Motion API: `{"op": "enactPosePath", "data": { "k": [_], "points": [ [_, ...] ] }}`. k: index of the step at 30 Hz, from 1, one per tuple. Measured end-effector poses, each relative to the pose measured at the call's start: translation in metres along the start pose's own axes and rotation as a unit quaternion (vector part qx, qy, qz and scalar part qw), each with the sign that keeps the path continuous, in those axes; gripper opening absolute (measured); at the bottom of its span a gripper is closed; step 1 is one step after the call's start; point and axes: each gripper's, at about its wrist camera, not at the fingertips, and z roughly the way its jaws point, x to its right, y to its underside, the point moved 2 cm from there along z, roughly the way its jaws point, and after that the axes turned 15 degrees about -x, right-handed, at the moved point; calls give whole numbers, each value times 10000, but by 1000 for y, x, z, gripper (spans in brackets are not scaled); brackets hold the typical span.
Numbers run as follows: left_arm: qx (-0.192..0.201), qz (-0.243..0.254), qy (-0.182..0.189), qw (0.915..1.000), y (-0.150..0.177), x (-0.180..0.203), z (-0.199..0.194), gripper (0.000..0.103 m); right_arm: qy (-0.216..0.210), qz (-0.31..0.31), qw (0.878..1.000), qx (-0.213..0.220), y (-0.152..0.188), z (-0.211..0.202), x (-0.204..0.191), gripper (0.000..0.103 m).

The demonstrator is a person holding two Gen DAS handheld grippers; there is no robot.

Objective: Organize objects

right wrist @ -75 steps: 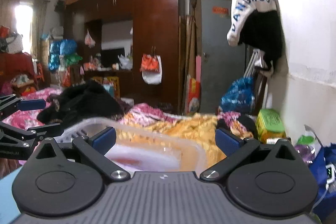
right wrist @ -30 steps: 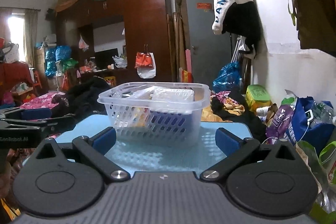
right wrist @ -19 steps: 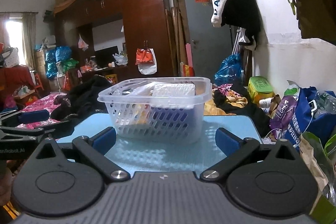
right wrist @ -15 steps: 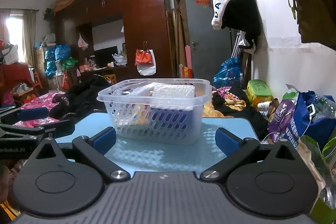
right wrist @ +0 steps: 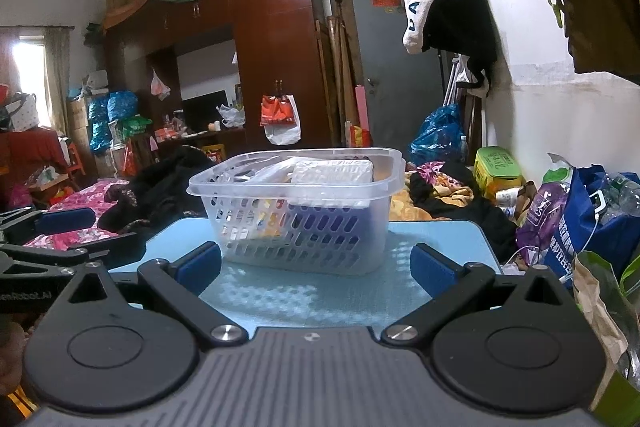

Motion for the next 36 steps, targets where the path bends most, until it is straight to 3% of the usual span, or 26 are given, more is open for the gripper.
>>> {"op": "enactPosePath", "data": {
  "k": [36],
  "points": [
    [-39, 43, -2, 10000, 2, 2, 0, 92, 15, -120, 9999, 12, 2, 0, -2, 103]
  ]
}}
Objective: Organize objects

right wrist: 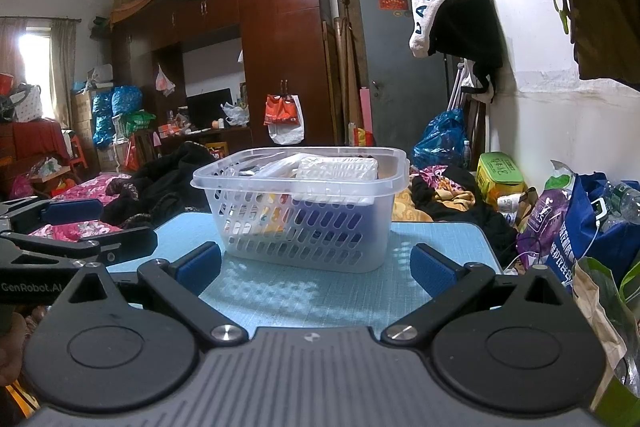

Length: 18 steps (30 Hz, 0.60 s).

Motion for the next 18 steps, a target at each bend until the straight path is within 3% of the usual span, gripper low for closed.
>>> {"op": "enactPosePath", "data": {
  "k": [18],
  "points": [
    [-61, -10, 21, 10000, 0, 2, 2, 92, 4, -1, 10000, 2, 0, 0, 0, 103]
  ]
}}
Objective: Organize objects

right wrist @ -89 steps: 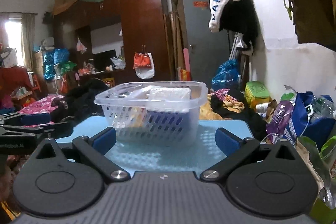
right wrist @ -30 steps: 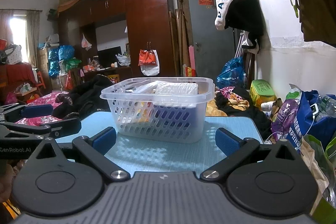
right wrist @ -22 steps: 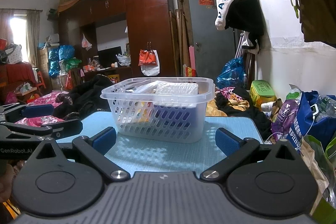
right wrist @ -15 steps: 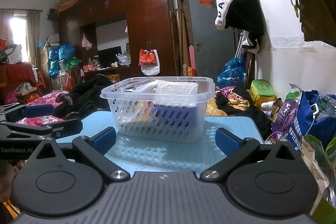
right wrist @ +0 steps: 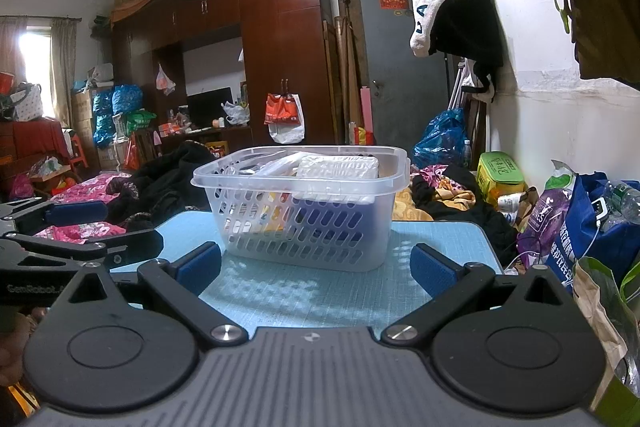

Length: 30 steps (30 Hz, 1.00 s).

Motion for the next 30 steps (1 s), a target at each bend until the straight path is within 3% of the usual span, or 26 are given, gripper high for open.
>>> {"op": "enactPosePath", "data": {
  "k": [30],
  "points": [
    [126, -70, 20, 9999, 0, 1, 2, 92, 5, -75, 10000, -23, 4, 6, -3, 103]
  ]
}}
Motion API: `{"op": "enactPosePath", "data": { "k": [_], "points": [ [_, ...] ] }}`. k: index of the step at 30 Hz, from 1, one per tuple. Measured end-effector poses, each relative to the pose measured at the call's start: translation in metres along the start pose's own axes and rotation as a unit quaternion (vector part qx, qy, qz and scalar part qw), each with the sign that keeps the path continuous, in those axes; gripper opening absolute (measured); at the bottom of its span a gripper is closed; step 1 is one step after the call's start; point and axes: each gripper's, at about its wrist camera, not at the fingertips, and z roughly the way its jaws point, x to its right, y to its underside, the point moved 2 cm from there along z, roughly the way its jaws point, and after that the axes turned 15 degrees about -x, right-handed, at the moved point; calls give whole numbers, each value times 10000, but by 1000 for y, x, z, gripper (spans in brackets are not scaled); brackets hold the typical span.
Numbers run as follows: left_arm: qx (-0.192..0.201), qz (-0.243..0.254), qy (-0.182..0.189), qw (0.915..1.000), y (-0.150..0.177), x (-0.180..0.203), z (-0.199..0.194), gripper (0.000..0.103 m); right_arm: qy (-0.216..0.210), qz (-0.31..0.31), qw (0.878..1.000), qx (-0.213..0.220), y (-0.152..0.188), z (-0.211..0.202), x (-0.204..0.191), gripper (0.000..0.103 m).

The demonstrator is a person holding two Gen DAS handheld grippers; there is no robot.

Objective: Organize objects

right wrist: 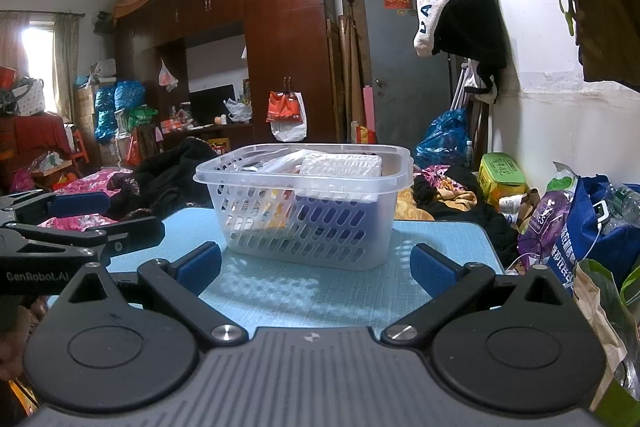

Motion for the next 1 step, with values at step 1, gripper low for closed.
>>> {"op": "enactPosePath", "data": {
  "k": [1],
  "points": [
    [2, -7, -1, 10000, 0, -1, 0, 92, 0, 0, 10000, -2, 0, 0, 0, 103]
  ]
}}
